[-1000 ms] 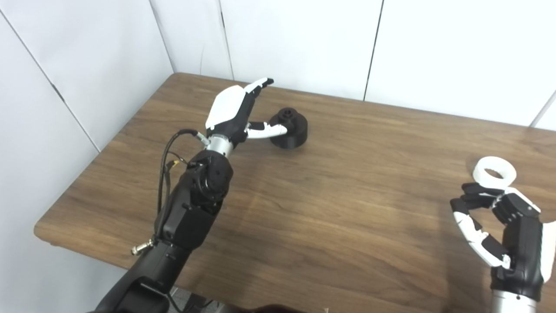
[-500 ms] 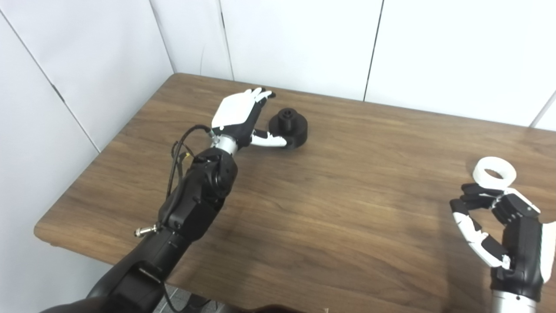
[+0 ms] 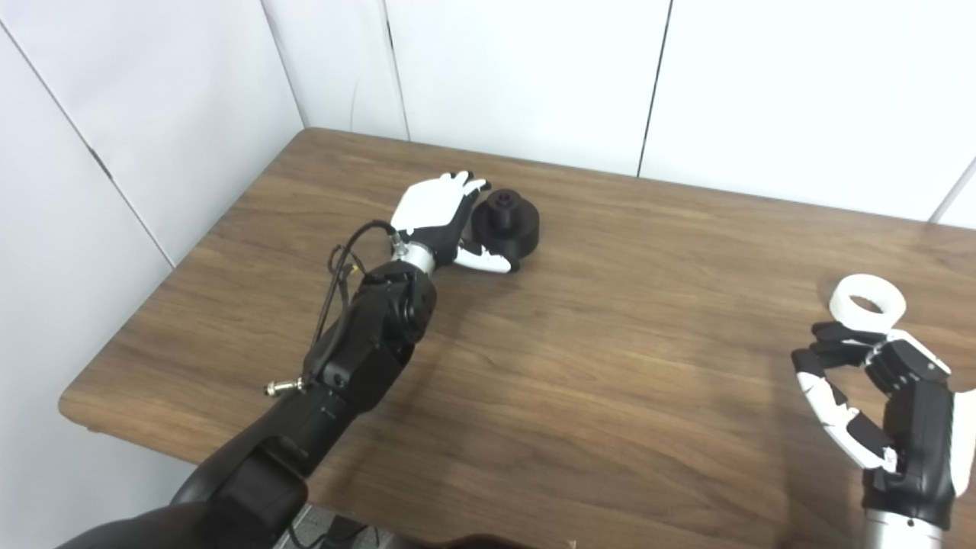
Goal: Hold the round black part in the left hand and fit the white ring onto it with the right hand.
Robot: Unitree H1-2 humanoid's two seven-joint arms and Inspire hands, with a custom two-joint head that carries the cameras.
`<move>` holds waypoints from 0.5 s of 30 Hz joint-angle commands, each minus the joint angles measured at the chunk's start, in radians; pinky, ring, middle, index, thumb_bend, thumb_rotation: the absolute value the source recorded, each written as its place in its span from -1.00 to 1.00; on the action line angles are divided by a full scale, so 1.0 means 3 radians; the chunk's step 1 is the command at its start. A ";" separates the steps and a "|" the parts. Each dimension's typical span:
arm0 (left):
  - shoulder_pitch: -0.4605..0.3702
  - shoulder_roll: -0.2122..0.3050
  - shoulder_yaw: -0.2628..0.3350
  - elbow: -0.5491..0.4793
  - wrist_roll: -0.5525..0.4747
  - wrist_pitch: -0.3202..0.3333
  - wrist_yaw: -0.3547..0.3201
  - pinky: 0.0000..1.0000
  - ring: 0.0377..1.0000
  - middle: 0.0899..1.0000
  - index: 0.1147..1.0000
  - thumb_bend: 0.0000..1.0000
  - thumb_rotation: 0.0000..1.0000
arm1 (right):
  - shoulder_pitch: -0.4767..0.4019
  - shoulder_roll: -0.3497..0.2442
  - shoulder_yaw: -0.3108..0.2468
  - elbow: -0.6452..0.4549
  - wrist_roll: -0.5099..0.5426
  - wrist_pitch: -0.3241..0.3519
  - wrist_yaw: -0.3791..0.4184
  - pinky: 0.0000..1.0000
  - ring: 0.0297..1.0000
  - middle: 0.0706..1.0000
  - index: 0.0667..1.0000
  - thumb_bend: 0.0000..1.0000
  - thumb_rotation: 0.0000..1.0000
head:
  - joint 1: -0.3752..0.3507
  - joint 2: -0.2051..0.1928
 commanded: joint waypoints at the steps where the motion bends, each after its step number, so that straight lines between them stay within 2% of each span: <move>1: -0.0196 0.0044 0.0008 -0.0005 0.0021 0.0012 0.0069 0.88 1.00 1.00 0.80 1.00 0.01 | 0.0105 -0.0049 0.0004 -0.0062 0.0030 -0.0137 -0.0002 -0.12 0.00 0.08 -0.08 0.00 -0.68 | 0.0007 0.0003; 15: -0.0237 0.0008 -0.0025 0.0246 -0.0071 -0.0047 0.0159 0.86 1.00 1.00 0.81 1.00 0.09 | 0.0117 -0.0028 0.0007 -0.0107 -0.0035 -0.0099 -0.0009 -0.10 0.01 0.08 -0.08 0.00 -0.68 | -0.0005 0.0027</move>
